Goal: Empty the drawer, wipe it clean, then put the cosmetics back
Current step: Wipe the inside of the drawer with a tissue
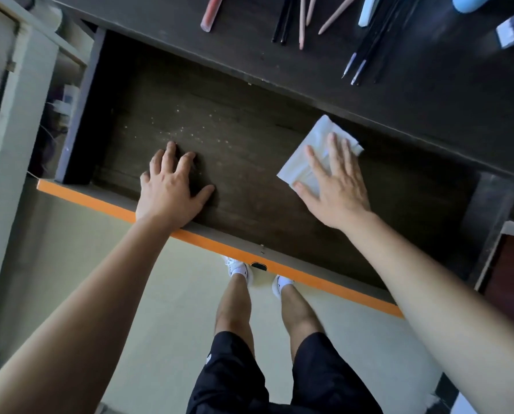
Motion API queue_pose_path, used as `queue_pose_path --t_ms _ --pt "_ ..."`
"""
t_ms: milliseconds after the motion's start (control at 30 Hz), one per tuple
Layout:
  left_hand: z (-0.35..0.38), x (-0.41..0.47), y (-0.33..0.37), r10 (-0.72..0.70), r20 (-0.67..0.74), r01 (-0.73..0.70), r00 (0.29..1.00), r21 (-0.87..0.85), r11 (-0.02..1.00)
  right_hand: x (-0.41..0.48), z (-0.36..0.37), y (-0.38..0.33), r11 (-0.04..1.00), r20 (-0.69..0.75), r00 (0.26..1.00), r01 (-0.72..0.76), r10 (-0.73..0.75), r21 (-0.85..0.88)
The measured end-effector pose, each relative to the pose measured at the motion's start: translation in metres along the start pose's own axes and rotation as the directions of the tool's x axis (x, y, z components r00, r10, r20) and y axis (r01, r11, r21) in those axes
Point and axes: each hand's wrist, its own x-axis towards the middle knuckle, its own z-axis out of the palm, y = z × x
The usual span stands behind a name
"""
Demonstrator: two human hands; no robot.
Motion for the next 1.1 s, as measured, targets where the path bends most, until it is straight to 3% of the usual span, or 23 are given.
queue_pose_path --t_ms 167,267,367,533,667,933,1033,1100 --pt "0.000 0.000 0.001 -0.002 -0.019 0.002 1.000 0.019 1.000 0.070 -0.022 -0.083 0.979 -0.045 0.978 0.202 -0.203 -0.029" --pt "0.001 0.000 0.000 -0.010 -0.028 0.010 1.000 0.006 1.000 0.074 -0.024 -0.097 0.957 -0.037 0.958 0.280 -0.283 -0.079" --pt "0.001 0.000 0.001 -0.009 -0.028 0.009 1.000 0.022 1.000 0.033 -0.004 -0.055 0.929 -0.021 0.934 0.351 -0.356 -0.115" --pt "-0.001 -0.001 0.004 -0.009 -0.018 0.010 1.000 0.023 1.000 -0.068 0.030 0.055 0.958 0.084 0.969 0.244 -0.233 -0.153" --pt "-0.001 -0.001 0.003 -0.009 -0.022 0.009 1.000 0.015 1.000 -0.102 0.040 0.081 0.957 0.140 0.964 0.248 -0.228 -0.152" --pt "-0.002 0.001 0.002 -0.019 -0.041 0.019 0.999 -0.007 1.000 -0.021 0.030 -0.072 0.887 0.037 0.894 0.448 -0.447 -0.107" --pt "-0.002 0.000 0.001 -0.031 -0.049 0.030 0.998 -0.023 0.999 0.017 0.009 -0.106 0.902 0.038 0.906 0.423 -0.421 -0.087" --pt "-0.001 0.001 0.001 -0.026 -0.042 0.025 0.999 -0.024 0.999 0.034 -0.001 -0.091 0.948 0.007 0.949 0.315 -0.315 -0.045"
